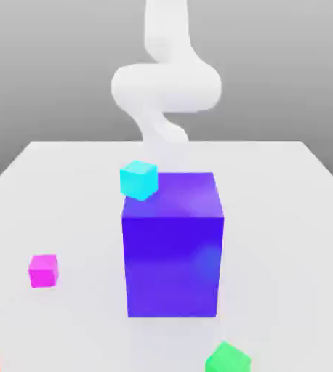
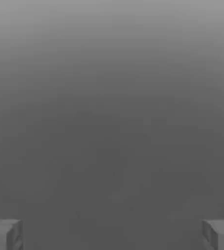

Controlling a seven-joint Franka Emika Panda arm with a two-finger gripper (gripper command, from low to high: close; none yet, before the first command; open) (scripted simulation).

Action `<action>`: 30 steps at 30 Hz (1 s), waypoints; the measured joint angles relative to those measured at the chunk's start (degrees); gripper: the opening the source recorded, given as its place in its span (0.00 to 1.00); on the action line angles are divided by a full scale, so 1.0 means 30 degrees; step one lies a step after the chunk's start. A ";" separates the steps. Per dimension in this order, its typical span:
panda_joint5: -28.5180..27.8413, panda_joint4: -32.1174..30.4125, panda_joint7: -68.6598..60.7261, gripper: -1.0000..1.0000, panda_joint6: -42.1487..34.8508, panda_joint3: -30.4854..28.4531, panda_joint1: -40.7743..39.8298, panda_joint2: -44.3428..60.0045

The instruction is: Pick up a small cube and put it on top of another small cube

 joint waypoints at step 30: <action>0.2930 -0.7686 1.0201 0.00 1.3358 -0.0770 -1.1489 1.9443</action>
